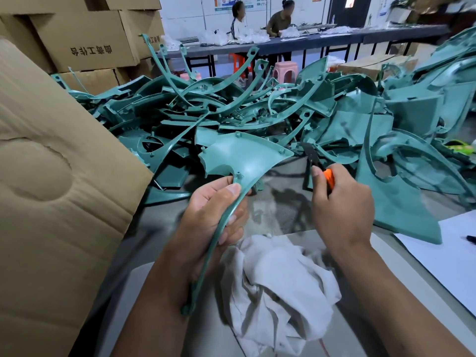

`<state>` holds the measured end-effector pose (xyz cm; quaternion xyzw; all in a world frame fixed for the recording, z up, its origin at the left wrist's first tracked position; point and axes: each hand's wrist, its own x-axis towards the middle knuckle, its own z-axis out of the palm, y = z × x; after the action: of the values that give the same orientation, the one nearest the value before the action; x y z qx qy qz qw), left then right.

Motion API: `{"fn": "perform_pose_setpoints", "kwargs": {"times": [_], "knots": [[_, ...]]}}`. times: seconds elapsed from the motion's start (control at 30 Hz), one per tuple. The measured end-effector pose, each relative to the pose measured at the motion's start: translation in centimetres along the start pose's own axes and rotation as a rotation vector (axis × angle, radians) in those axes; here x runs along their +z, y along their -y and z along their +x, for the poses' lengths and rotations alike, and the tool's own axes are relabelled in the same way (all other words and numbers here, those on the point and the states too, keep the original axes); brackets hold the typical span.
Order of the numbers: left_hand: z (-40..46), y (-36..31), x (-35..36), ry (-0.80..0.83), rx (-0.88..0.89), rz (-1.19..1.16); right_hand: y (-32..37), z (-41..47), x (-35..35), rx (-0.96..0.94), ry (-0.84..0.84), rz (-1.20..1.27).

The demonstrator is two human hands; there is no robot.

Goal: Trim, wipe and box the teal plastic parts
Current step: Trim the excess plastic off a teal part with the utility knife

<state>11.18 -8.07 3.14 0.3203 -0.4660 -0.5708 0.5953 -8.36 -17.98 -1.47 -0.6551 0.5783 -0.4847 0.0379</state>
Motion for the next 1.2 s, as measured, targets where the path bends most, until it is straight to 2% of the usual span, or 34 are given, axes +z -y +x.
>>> {"fn": "perform_pose_setpoints", "kwargs": {"times": [0.13, 0.23, 0.33, 0.4, 0.57, 0.67, 0.8, 0.93, 1.0, 1.1, 1.17, 1.2], "knots": [[0.1, 0.2, -0.3, -0.028, 0.007, 0.041, 0.4, -0.3, 0.0, -0.078, 0.026, 0.062], [0.4, 0.6, -0.4, -0.066, 0.019, 0.098, 1.0, -0.4, -0.5, -0.247, 0.048, 0.292], [0.6, 1.0, 0.0, -0.102, 0.037, 0.117, 1.9, -1.3, -0.7, -0.450, 0.196, 0.453], [0.7, 1.1, 0.3, -0.089, 0.038, 0.085, 2.3, -1.7, -0.5, -0.491, 0.270, 0.466], [0.4, 0.6, 0.1, -0.006, 0.021, 0.011, 1.7, -1.0, -0.5, -0.365, 0.174, 0.405], [0.2, 0.4, -0.1, 0.031, 0.028, 0.017, 0.7, -0.2, -0.8, -0.225, 0.099, 0.208], [0.4, 0.6, -0.4, 0.011, -0.008, 0.033, 0.9, -0.8, -0.5, -0.151, 0.034, 0.033], [0.0, -0.1, -1.3, -0.010, 0.041, -0.090, 0.0, 0.2, -0.8, 0.018, 0.038, -0.081], [-0.1, -0.5, -1.8, -0.056, 0.095, -0.098, -0.6, 0.6, -1.0, 0.046, 0.118, -0.149], [0.2, -0.4, -2.4, -0.180, 0.144, -0.056, 0.0, 0.4, -0.9, 0.015, 0.389, -0.284], [0.4, -0.1, -2.5, -0.246, 0.171, -0.015, 0.5, 0.2, -1.0, -0.102, 0.588, -0.314], [0.5, 0.1, -2.6, -0.271, 0.185, 0.029, 0.8, 0.2, -1.3, -0.181, 0.707, -0.230]]}}
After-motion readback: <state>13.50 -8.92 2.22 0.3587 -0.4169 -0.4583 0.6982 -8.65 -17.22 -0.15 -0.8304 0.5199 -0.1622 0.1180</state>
